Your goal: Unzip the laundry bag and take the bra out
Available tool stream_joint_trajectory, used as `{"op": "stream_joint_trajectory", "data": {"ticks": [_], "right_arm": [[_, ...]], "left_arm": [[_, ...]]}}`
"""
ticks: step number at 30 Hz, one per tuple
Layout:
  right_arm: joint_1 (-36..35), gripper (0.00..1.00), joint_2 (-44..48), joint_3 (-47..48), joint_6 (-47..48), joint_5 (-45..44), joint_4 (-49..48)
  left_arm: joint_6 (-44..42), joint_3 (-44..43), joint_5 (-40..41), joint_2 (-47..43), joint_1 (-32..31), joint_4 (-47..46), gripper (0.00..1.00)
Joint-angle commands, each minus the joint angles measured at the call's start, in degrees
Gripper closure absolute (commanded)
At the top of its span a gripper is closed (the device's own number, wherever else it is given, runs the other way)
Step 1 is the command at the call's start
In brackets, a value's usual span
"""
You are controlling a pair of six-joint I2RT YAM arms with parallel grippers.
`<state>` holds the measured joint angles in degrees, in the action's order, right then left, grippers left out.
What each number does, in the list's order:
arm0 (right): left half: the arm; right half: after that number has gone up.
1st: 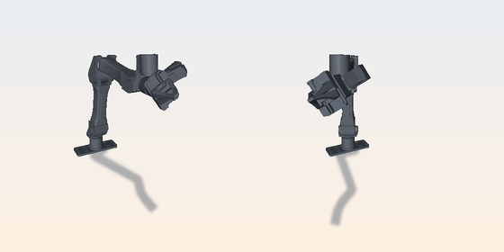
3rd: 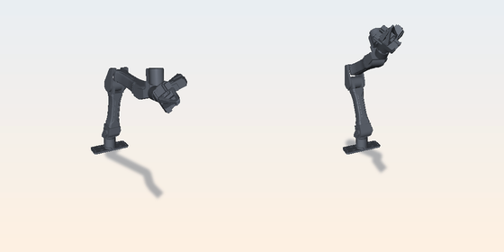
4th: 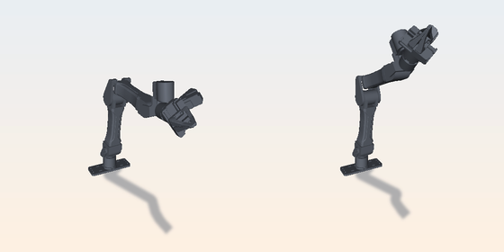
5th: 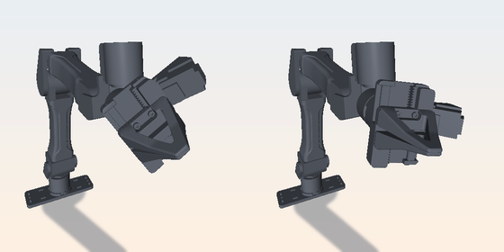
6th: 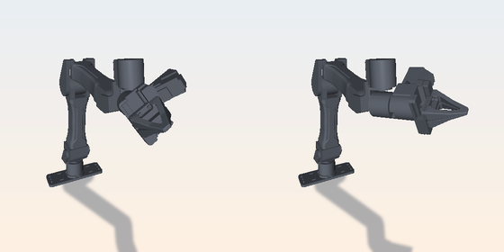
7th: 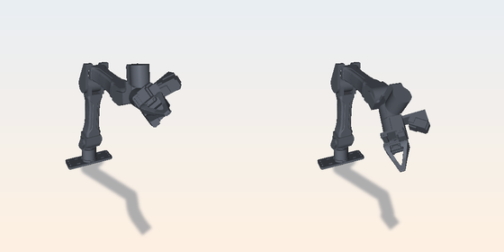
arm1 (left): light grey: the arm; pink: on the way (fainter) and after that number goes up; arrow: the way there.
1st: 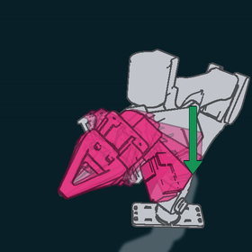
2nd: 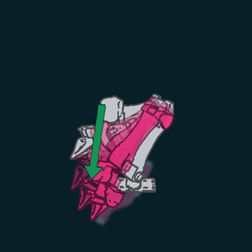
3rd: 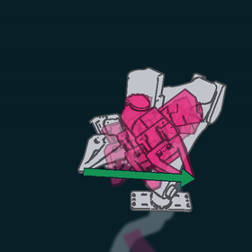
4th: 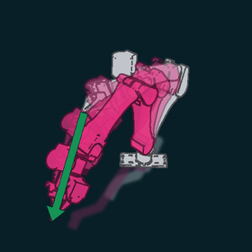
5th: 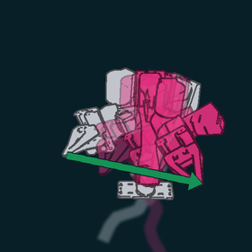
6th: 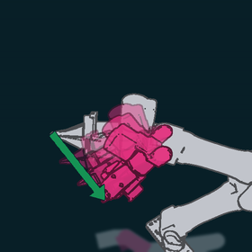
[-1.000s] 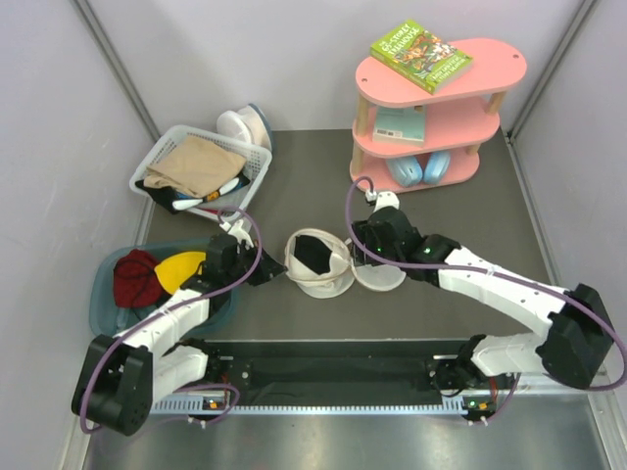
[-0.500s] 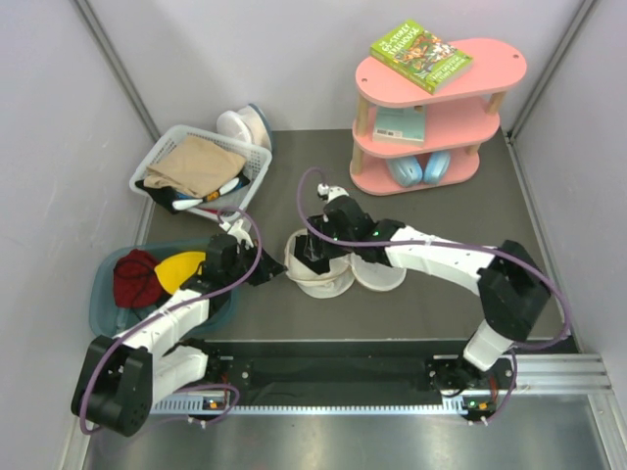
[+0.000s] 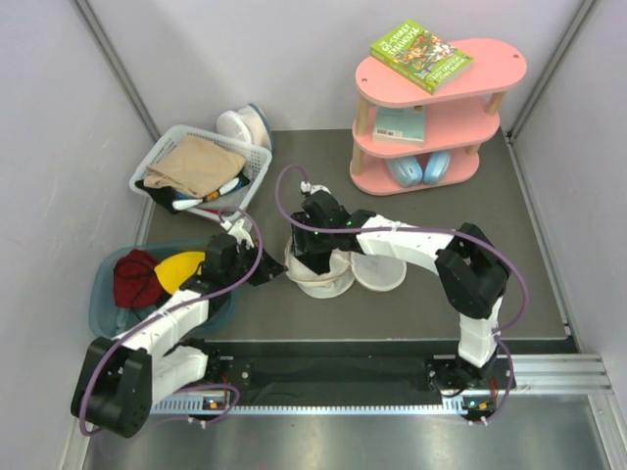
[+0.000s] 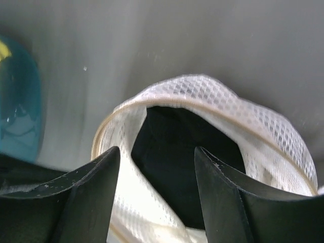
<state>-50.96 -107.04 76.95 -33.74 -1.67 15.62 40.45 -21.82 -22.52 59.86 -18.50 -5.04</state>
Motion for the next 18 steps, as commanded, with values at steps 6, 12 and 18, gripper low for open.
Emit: {"op": "stream_joint_trajectory", "data": {"ticks": [6, 12, 18], "right_arm": [[-1.33, 0.45, -5.98, 8.04, 0.69, -8.69, 5.74], [-1.95, 0.6, -8.79, 10.5, 2.01, -10.28, 7.58], [-2.04, 1.0, -9.41, 10.33, 3.15, -10.63, 7.5]], "left_arm": [[-2.74, 0.12, -1.91, -3.34, -0.22, -1.29, 1.0], [-3.27, 0.03, -2.44, -3.25, -0.31, -1.12, 1.0], [-3.44, 0.2, -2.0, -3.87, -0.31, -0.33, 1.0]]}}
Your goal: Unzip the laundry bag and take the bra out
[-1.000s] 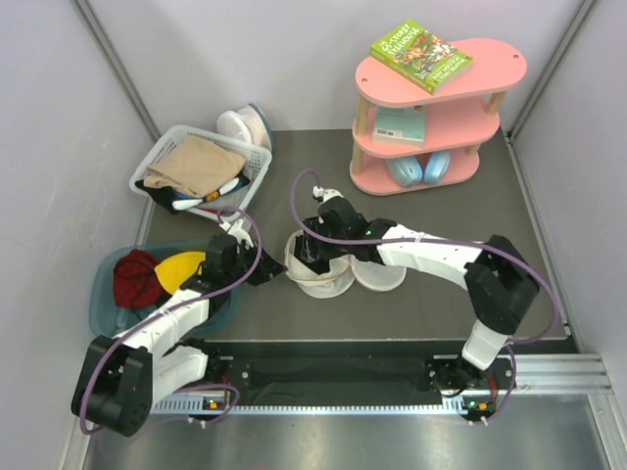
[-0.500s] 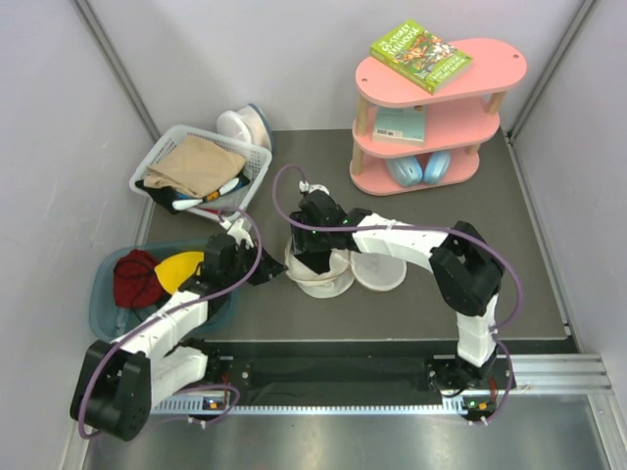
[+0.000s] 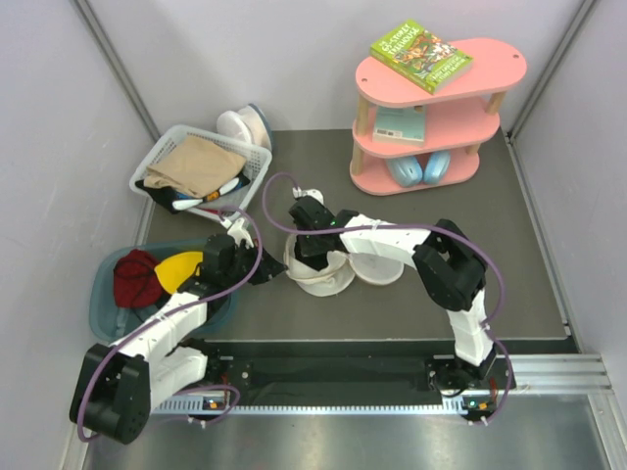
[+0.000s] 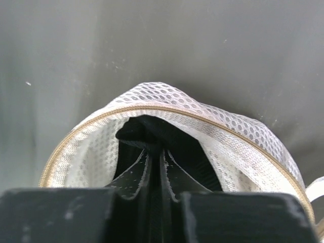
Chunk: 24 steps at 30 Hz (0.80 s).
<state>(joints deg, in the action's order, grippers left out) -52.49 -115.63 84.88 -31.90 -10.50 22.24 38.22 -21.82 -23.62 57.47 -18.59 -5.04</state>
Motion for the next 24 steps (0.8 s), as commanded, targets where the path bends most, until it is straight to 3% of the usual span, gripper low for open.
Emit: {"op": "stream_joint_trajectory", "data": {"ticks": [1, 6, 15, 24], "right_arm": [[-0.42, 1.0, -0.47, 2.22, 1.75, -1.63, 0.88], [-0.42, 1.0, 3.65, -1.02, 3.25, 1.27, -1.58], [-0.42, 1.0, 19.38, -14.47, 7.11, 11.8, -11.43], [-0.07, 1.0, 32.83, -22.74, 6.94, 13.66, -17.83]], "left_arm": [[-1.3, 0.12, -0.73, -1.49, -0.13, 0.02, 1.0], [-0.51, 0.12, 0.76, -2.36, -0.22, 1.78, 1.0], [1.24, 0.29, 3.84, -2.1, -0.13, 2.67, 1.0], [0.63, 0.73, 2.08, -0.96, -0.13, 1.52, 1.0]]}}
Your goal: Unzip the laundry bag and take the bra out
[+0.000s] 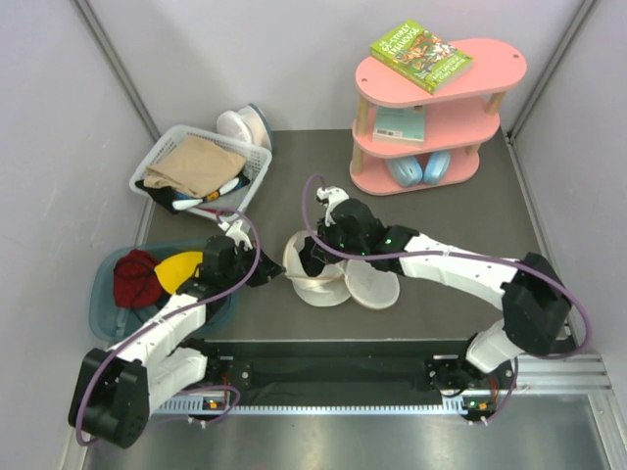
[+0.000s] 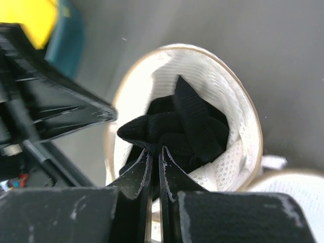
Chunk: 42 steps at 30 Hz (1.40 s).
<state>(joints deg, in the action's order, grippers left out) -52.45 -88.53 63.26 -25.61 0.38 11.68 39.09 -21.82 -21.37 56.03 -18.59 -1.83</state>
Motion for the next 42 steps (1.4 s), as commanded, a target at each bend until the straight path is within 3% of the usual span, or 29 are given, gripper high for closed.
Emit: {"op": "stream_joint_trajectory", "data": {"ticks": [1, 6, 13, 23, 26, 27, 32, 42], "right_arm": [[-0.03, 1.0, 7.13, -1.47, 0.56, 3.39, -8.42], [-0.02, 1.0, 11.01, -3.76, 0.56, 2.79, -14.49], [-0.02, 1.0, 7.24, -2.53, -0.41, -8.28, -13.35], [-0.11, 1.0, 4.42, 0.72, -2.43, -4.87, -14.5], [-0.02, 1.0, 6.61, 0.72, -2.17, -4.95, -12.92], [-0.02, 1.0, 8.01, 0.63, -2.17, -5.04, -12.56], [-0.03, 1.0, 11.89, 1.51, -1.47, -6.45, -10.21], [-0.11, 1.0, 13.03, 5.38, -0.41, -9.17, -7.2]], "left_arm": [[-0.33, 0.73, -0.26, 0.74, -0.13, -1.78, 1.0], [-2.08, 0.21, -1.13, 1.36, -0.22, -1.69, 1.0], [-4.99, -0.59, -3.86, -0.31, -0.31, -1.87, 1.0], [-4.82, -1.38, 0.44, 2.24, -0.57, 1.3, 1.0], [-4.46, -2.6, 0.45, 2.16, -0.66, 1.56, 0.75], [-4.46, -2.96, 0.53, 1.89, -0.66, 1.56, 0.54], [-5.6, -6.9, 1.15, -1.53, -0.66, 6.56, 0.22], [-4.3, -12.19, -4.2, -10.06, -0.66, 8.26, 0.03]]}}
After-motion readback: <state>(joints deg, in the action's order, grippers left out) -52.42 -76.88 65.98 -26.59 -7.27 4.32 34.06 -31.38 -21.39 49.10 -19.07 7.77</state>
